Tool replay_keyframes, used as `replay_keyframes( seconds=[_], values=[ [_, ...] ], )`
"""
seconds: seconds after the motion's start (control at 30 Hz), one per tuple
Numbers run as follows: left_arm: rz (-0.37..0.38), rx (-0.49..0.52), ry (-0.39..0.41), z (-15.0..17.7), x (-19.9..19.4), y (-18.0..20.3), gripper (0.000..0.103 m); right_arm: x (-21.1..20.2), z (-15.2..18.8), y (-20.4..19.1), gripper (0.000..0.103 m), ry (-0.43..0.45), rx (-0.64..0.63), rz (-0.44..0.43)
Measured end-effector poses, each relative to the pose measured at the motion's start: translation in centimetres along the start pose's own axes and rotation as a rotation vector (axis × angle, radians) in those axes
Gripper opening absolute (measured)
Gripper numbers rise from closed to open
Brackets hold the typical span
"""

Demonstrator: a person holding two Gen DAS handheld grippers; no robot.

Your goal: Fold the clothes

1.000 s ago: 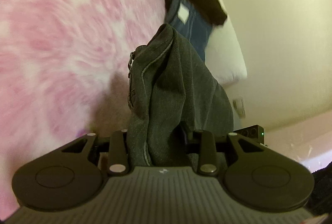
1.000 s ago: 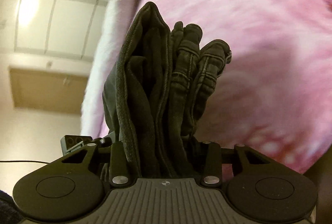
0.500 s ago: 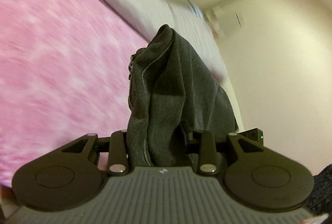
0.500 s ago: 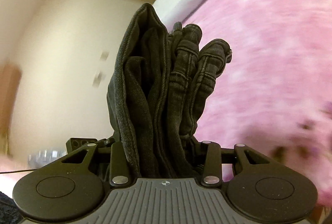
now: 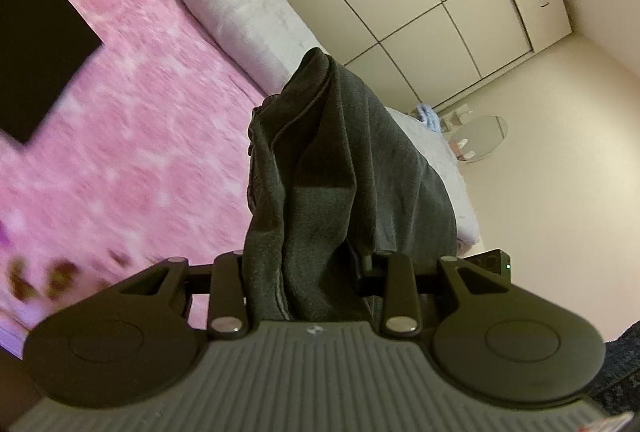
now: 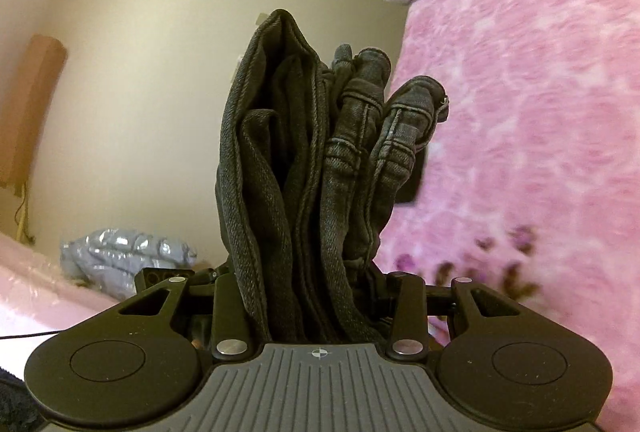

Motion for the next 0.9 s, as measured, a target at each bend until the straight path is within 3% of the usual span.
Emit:
replay_keyframes(
  seconds=[0.37, 0.57, 0.9],
  values=[
    [-0.034, -0.047, 0.075, -7.8, -6.9, -10.2, 0.029, 16.2, -4.4, -0.2, 0.040, -0.060, -0.001, -0.050],
    [-0.015, -0.045, 0.017, -15.7, -7.7, -17.5, 0.029, 23.7, -5.6, -0.4, 0.040, -0.028, 0.047, -0.043],
    [0.048, 0.006, -0.143, -31.1, -5.2, -33.1, 0.029, 39.2, -8.7, 4.6, 0.040, 0.162, 0.126, 0.023]
  ],
)
Point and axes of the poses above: each gripper's, at about its wrist camera, not at the fingertips, and x roughly the way its jaws point, y to its right, z to its underside, the point moved 1 cm from there along x, roughly the way its jaws point, and after that the axes turned 5 degrees about -x, right-handed, at the moved point
